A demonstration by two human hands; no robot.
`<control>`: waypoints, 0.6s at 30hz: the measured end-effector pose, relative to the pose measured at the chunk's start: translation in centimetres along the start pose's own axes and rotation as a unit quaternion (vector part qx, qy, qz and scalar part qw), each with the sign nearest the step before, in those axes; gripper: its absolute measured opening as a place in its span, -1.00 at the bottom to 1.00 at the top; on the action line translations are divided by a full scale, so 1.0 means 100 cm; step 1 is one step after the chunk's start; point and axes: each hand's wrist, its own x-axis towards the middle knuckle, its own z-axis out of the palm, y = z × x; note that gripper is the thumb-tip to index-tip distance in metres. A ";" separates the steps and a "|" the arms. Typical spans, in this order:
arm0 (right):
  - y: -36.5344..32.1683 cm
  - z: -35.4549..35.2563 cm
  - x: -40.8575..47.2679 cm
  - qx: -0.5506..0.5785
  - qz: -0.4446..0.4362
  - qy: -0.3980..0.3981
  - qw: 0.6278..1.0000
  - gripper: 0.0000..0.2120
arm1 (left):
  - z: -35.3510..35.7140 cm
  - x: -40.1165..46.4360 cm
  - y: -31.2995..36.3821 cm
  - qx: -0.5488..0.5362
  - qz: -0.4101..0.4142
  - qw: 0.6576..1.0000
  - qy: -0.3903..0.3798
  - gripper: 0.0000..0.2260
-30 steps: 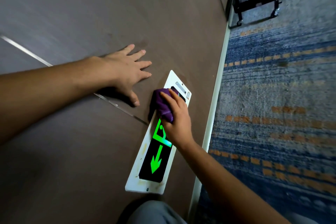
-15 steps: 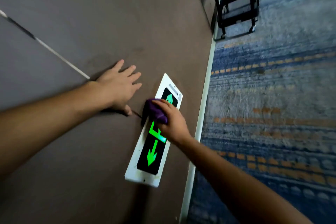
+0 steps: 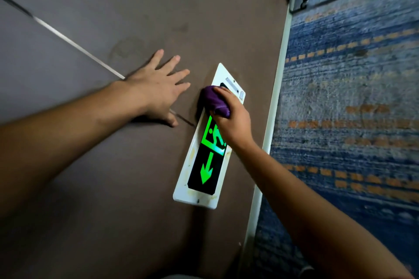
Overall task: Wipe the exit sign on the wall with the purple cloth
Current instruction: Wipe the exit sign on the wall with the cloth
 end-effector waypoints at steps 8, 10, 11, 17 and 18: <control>-0.006 0.014 -0.069 0.001 0.003 -0.026 1.000 -0.36 | 0.000 -0.002 0.007 0.019 -0.010 1.000 0.002 -0.05; -0.006 0.017 -0.079 0.010 0.003 -0.019 1.000 -0.37 | 0.001 -0.004 0.008 0.028 -0.009 1.000 0.005 -0.06; -0.005 0.017 -0.082 0.013 0.003 -0.018 1.000 -0.37 | 0.001 -0.005 0.007 0.032 -0.006 0.999 0.004 -0.06; -0.002 0.012 -0.101 -0.002 -0.023 -0.078 0.997 -0.36 | 0.004 -0.010 0.008 0.029 0.011 1.000 -0.001 0.08; 0.000 0.007 -0.099 -0.005 -0.029 -0.091 0.995 -0.37 | 0.004 -0.011 0.009 0.030 0.013 0.999 -0.003 0.09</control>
